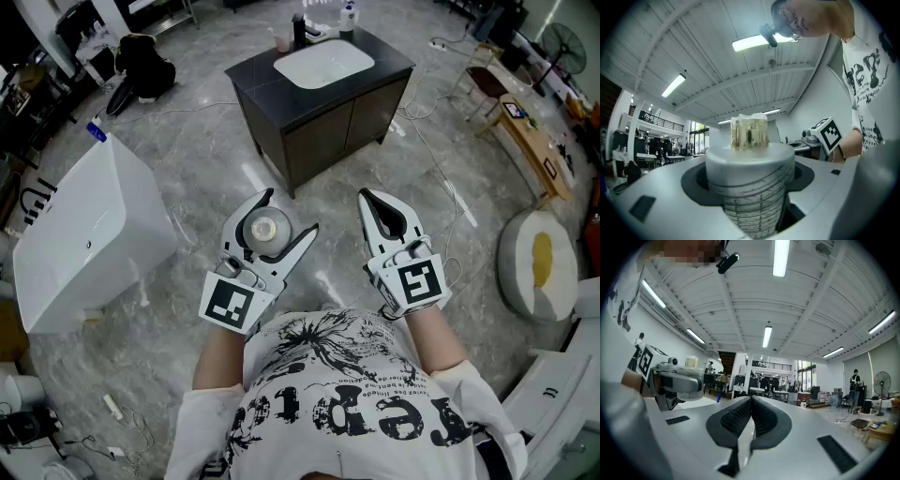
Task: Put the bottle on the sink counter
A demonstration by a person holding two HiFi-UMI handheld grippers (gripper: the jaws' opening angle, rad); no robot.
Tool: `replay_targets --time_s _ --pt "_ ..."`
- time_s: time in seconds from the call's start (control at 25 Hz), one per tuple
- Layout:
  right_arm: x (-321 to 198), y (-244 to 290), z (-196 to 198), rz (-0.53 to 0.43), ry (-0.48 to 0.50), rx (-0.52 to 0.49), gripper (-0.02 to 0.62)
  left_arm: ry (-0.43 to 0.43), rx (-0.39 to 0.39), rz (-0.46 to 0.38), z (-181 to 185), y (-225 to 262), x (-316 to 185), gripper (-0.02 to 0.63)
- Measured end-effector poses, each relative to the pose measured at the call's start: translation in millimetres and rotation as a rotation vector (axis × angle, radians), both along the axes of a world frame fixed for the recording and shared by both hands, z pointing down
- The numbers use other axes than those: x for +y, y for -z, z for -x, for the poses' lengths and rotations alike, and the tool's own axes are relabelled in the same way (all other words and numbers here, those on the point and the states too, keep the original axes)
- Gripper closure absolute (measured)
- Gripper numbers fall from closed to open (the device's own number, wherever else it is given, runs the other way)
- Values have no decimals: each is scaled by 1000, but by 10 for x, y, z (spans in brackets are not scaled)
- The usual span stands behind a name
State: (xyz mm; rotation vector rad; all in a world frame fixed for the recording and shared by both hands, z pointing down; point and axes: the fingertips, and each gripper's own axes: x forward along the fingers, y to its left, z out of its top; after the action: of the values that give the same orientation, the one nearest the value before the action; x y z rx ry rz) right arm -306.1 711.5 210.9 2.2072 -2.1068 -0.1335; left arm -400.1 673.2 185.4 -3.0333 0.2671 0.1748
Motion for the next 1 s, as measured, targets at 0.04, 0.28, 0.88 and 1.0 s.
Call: replay_targets --time_s 0.04,0.28,0.88,1.0 --pt "-14 -5 -45 -2 4 5 583 1 -1 -3 -49 -10 -16 256" --pt "-4 -20 -331 2 13 16 583 3 1 -14 -358 -19 -9 256" --pt "-145 -288 -944 24 2 -82 581 36 -35 43 -889 -311 -169 256" --pt "-427 -377 -1014 44 12 -85 581 37 -50 57 -981 -432 -443 256"
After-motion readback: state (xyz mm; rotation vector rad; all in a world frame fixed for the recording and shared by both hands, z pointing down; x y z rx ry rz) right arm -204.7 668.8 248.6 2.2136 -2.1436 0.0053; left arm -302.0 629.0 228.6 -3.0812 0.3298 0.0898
